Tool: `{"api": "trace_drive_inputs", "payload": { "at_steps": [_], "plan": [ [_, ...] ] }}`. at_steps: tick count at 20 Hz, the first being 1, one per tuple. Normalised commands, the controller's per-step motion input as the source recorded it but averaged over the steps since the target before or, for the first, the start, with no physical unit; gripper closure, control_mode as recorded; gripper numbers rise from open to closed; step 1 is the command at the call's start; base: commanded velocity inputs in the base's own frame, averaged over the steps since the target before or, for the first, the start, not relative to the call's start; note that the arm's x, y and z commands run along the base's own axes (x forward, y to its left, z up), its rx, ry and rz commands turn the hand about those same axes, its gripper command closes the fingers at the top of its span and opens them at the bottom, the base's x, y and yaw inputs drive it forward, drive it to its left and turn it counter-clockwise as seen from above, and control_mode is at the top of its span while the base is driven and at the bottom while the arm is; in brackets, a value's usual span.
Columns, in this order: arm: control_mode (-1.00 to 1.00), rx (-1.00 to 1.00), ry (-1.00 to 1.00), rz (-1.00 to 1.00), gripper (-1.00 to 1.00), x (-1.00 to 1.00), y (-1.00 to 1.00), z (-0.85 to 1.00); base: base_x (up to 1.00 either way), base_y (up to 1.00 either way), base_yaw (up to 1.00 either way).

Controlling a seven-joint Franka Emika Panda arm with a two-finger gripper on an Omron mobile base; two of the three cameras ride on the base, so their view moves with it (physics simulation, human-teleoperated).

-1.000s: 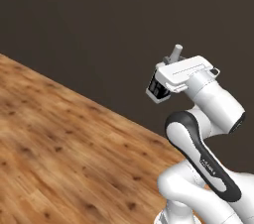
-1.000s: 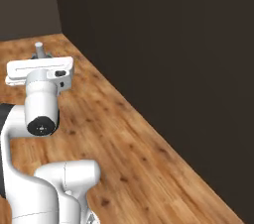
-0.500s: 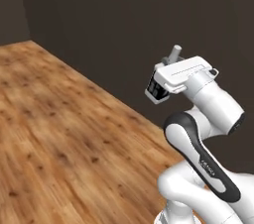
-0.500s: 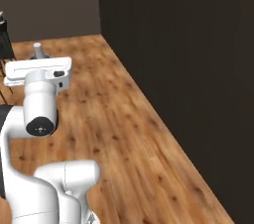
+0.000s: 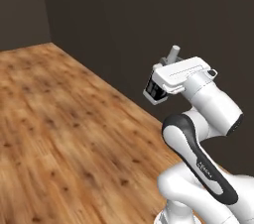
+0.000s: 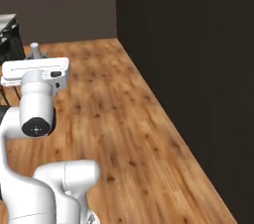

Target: Open the cabinet directly in front. Then move the liquor and the mug to the dining counter with the jar on it.

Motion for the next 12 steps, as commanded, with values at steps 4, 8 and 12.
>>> {"api": "trace_drive_inputs", "payload": {
  "at_steps": [4, 8, 12],
  "plan": [
    [1.00, 0.00, 0.00, 0.00, 1.00, 0.00, 0.00, 0.00, 1.00, 0.63, 0.07],
    [1.00, 0.00, 0.00, 0.00, 1.00, 0.00, 0.00, 0.00, 1.00, 0.66, 0.03],
    [1.00, 0.00, 0.00, 0.00, 1.00, 0.00, 0.00, 0.00, 1.00, 0.67, 0.03]
  ]
}}
